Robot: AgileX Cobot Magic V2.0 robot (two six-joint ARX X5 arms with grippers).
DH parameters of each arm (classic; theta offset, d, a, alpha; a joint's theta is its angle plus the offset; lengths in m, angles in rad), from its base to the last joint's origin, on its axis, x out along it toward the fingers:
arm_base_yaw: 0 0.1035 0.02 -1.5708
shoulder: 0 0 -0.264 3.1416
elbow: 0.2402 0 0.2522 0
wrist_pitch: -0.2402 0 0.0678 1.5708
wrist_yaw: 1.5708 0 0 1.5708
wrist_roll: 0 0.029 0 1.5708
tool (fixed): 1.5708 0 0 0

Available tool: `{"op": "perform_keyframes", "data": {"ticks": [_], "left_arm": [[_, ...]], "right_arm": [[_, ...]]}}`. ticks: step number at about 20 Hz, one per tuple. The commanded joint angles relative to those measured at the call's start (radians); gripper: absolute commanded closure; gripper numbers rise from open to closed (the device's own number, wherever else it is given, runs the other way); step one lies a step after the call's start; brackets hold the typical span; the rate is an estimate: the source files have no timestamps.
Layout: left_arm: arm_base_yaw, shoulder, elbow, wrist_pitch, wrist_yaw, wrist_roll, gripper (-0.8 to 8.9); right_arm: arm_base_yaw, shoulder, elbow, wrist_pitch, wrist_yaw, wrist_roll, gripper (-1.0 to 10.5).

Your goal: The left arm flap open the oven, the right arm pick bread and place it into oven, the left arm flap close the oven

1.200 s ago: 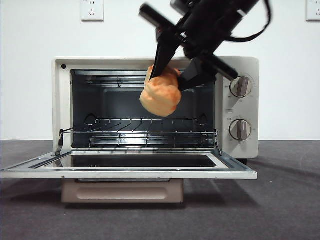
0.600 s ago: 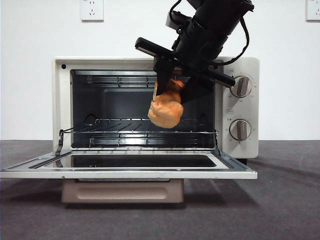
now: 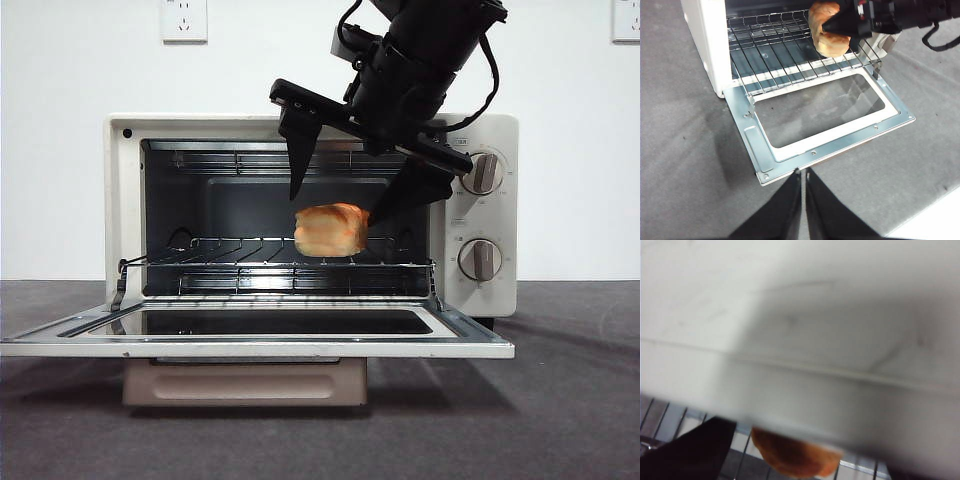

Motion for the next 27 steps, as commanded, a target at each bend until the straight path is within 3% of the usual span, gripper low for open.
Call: {"op": "perform_keyframes", "data": {"ticks": [1,6,12,14,18,22,27], "left_arm": [[-0.006,0.007,0.017,0.011,-0.003,-0.049,7.95],[-0.002,0.109,0.047,-0.043,0.006,-0.116,7.95],[0.075,0.361,0.188,-0.032,0.201,-0.057,7.98],[0.15,0.425,0.196,0.018,0.307,-0.031,7.99],[0.371,0.573,0.196,0.069,0.557,0.029,7.99],[0.562,0.703,0.189,0.107,0.652,0.078,7.98],[0.647,0.778,0.138,0.193,0.697,0.076,7.98]], "right_arm": [[0.023,-0.023,0.019,-0.03,0.003,-0.001,5.1],[0.084,-0.167,0.019,-0.156,0.0,-0.002,5.1],[0.112,-0.446,0.019,-0.452,-0.05,-0.19,5.1],[0.109,-0.543,0.019,-0.566,-0.05,-0.258,5.1],[0.105,-0.719,0.019,-0.752,-0.05,-0.314,5.1],[0.097,-0.846,0.019,-0.857,-0.043,-0.32,5.1],[0.089,-0.923,0.019,-0.899,-0.005,-0.318,5.1]]}}
